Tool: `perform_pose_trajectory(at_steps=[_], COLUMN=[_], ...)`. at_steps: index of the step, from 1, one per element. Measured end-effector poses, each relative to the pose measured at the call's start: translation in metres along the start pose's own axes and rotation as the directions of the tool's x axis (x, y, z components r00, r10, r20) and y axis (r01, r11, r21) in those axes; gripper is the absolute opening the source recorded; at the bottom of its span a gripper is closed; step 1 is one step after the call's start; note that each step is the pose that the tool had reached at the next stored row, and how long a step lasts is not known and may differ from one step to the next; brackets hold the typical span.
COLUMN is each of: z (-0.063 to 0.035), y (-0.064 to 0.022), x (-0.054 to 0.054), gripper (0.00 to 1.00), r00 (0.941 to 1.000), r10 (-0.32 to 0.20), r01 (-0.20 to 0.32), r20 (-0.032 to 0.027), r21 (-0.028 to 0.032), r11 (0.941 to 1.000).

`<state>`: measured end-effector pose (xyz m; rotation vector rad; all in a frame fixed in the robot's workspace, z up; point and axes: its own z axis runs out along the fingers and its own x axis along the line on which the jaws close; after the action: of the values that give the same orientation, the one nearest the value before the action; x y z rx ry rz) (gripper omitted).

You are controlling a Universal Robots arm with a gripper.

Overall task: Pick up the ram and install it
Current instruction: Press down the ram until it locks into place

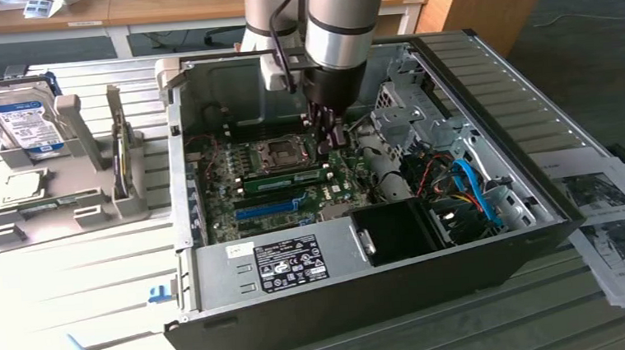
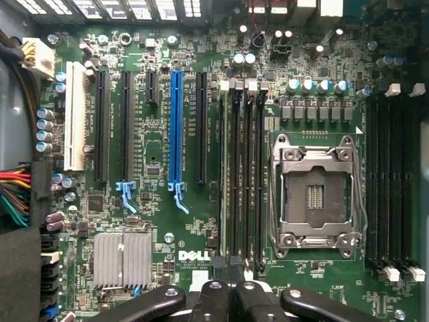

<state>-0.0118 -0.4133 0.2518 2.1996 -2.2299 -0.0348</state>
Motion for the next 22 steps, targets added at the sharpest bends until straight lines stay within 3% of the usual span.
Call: perform_pose_trajectory(at_steps=[9, 22], z=[0.0086, 0.0092], y=[-0.0002, -0.0032], x=[0.0001, 0.0000], gripper=[0.09, 0.09], r00=[1.0000, 1.0000], r10=[0.000, 0.000], r01=[0.000, 0.000], r20=[0.0000, 0.0000], r21=[0.0000, 0.0000], r11=[1.0000, 1.0000])
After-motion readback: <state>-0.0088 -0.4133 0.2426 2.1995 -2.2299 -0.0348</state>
